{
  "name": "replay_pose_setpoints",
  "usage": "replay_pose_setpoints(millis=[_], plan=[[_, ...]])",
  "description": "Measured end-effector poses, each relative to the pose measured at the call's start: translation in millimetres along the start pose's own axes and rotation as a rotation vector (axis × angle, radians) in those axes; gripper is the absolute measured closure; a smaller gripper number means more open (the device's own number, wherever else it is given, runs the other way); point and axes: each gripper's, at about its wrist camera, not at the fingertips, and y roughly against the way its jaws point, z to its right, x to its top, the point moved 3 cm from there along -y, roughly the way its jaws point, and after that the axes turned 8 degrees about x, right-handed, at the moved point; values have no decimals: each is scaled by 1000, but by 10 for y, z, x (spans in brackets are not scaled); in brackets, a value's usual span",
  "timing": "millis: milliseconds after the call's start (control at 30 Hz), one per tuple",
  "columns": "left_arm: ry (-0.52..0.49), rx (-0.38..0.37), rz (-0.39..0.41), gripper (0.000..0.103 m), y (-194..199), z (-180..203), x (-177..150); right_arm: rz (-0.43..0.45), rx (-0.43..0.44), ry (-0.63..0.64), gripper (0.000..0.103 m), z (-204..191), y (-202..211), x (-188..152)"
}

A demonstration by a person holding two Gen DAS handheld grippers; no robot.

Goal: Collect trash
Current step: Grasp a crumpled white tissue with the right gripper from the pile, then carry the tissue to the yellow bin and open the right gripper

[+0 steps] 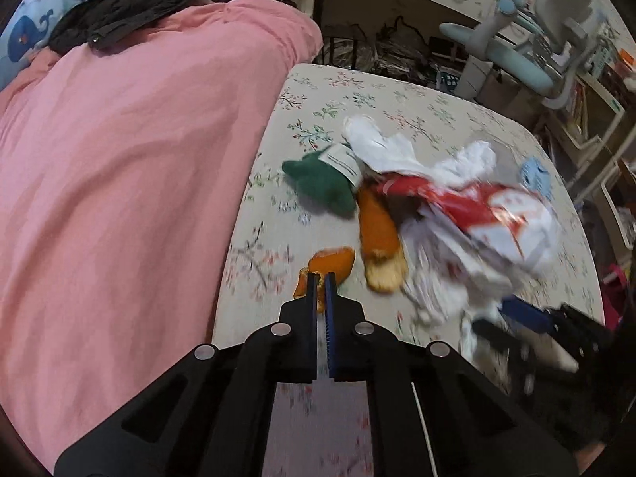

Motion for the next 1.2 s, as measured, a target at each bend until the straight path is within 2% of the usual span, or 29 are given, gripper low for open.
replay_pose_setpoints(millis=[133,367,600,867,1200], plan=[[-20,-20,24,100,256,20,-146,4,18,14,89,-4,160,-71],[-48,-33,76,100,663,86,-386,23,93,22,90,-86,473,-171],[-41,-111,146,101,1066,119,-598,48,155,24,90,-235,793,-342],[-50,-134,156,100,1292,134,-953,-76,189,99,90,-524,917,-966],[-73,-128,159,100,1462,216,-1295,-216,186,130,90,-605,861,-1611]])
